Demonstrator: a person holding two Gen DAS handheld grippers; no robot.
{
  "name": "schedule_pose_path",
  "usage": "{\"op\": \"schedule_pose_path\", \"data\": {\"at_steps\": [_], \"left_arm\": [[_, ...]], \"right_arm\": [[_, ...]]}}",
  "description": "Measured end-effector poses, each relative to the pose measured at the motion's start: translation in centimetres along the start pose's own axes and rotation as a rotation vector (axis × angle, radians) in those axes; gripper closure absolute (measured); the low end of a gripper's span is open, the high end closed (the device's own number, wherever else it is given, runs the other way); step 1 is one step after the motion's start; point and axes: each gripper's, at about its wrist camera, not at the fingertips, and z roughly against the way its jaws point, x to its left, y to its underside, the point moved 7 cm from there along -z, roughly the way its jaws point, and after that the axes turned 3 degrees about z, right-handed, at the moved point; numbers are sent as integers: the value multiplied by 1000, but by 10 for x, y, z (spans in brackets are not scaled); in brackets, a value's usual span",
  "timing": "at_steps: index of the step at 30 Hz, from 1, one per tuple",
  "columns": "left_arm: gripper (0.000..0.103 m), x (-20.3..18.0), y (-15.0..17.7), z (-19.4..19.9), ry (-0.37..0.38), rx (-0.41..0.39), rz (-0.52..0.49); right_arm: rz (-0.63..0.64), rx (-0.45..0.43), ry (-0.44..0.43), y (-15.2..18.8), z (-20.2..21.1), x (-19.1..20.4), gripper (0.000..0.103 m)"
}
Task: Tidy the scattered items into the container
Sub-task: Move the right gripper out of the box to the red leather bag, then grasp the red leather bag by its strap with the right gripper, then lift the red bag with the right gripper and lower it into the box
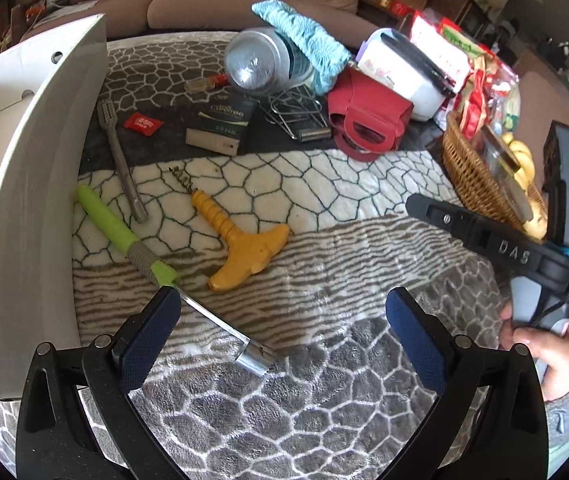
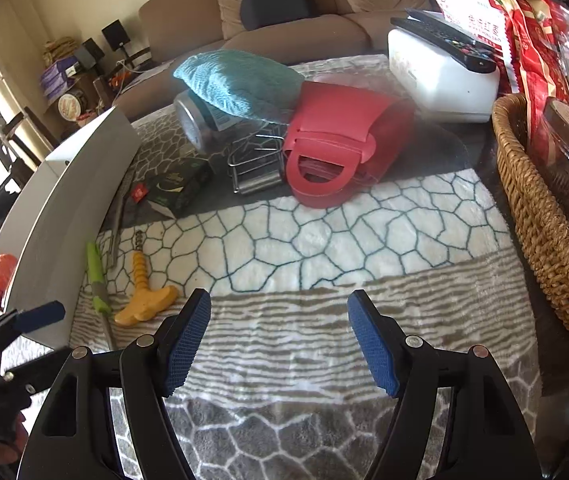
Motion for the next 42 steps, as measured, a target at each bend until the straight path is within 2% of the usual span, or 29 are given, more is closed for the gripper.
{"op": "schedule_pose_path", "data": {"at_steps": [3,5,6,7,8,13,18,23,24,25,33,42], "left_arm": [[0,-5,3,-7,-1,0,-11],[0,-7,3,-10,-13,-4,-23],[0,-8,3,-10,-19,-6,-30],[0,-9,3,-11,-25,-6,-35],[0,-10,3,-12,-29,-6,-38],[0,-8,2,-14,-36,-4,-39],[0,-4,3,-18,-34,8,-28],[0,-2,2,-18,-31,11,-19],[0,-2,2,-18,-25,11,-15],[0,-2,2,-18,-19,12,-10],[0,-2,-6,-6,3,-14,10],[0,0,-24,32,88,-102,53]], "right_arm": [[-83,-19,-34,-8,-7,-18,29],[-174,-41,-86,-16,-14,-33,29],[-221,-49,-114,-21,-19,-40,35],[-256,-55,-137,-25,-23,-45,61],[-276,-56,-155,-30,-29,-49,80],[-380,-91,-232,-49,-50,-64,80],[-485,-77,-272,-55,-72,-81,80],[-470,-88,-285,-61,-73,-75,81],[-467,-95,-291,-62,-73,-74,84],[-461,-102,-299,-62,-71,-71,93],[-380,-174,-364,-75,-22,-43,93],[-305,-232,-497,-82,44,12,93]]}}
